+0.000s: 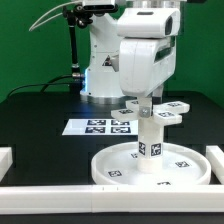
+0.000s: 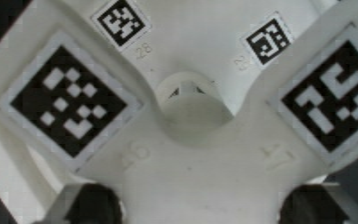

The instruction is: Assemble round table

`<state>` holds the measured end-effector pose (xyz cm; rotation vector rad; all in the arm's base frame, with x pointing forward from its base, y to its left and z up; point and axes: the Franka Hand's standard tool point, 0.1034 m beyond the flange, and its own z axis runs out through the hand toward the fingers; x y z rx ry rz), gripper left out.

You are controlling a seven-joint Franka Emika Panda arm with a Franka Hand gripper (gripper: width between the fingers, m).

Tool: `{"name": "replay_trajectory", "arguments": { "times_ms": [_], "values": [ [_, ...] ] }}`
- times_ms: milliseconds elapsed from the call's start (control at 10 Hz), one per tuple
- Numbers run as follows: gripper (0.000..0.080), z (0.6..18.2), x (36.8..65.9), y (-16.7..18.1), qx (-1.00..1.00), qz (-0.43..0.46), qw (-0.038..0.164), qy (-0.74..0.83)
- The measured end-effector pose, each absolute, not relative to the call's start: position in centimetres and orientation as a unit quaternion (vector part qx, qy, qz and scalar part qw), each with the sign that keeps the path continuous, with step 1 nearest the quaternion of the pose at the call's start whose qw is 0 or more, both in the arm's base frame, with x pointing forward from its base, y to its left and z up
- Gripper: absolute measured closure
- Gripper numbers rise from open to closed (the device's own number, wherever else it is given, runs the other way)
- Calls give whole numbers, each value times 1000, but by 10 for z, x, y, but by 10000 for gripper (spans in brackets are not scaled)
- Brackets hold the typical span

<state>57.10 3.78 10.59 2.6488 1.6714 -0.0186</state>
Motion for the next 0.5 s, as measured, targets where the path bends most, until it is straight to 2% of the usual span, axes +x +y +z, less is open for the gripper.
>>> {"name": "replay_trajectory", "arguments": {
  "times_ms": [300,500],
  "values": [
    [357,105,570,43,926,-5,4,377],
    [357,105,569,47,966,-4,-3,260]
  ]
}}
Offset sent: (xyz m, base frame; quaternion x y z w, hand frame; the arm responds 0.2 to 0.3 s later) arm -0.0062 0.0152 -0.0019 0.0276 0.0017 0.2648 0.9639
